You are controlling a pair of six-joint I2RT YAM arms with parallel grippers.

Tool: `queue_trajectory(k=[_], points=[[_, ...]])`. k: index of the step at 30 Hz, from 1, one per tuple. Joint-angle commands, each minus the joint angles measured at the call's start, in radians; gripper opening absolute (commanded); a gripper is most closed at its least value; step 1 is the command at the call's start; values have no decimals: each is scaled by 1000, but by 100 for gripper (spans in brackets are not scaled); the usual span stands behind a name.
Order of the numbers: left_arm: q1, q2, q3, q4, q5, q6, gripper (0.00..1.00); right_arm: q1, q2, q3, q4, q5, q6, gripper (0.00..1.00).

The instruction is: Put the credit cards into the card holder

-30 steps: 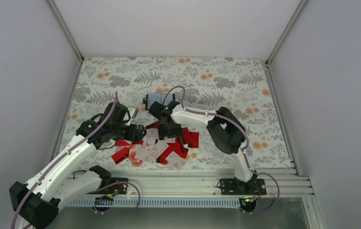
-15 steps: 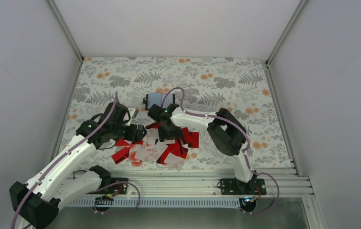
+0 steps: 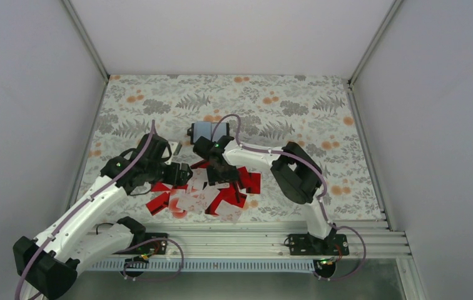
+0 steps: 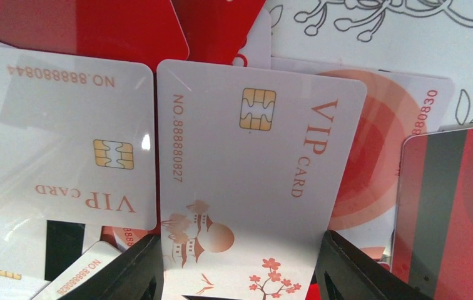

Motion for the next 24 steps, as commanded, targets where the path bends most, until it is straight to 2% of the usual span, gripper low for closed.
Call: queue_trajectory(k=[1, 7, 18, 24], points=[[-2, 6, 24, 15, 44, -27, 88, -6, 7, -15, 19, 31, -1, 49], [-2, -3, -32, 149, 183, -166, 88, -23, -77, -54, 77, 15, 2, 49], [1, 77, 14, 190, 141, -222, 88, -49, -235, -167, 201, -9, -7, 51], [10, 112, 32, 212, 144, -247, 83, -59, -296, -188, 263, -64, -33, 53]])
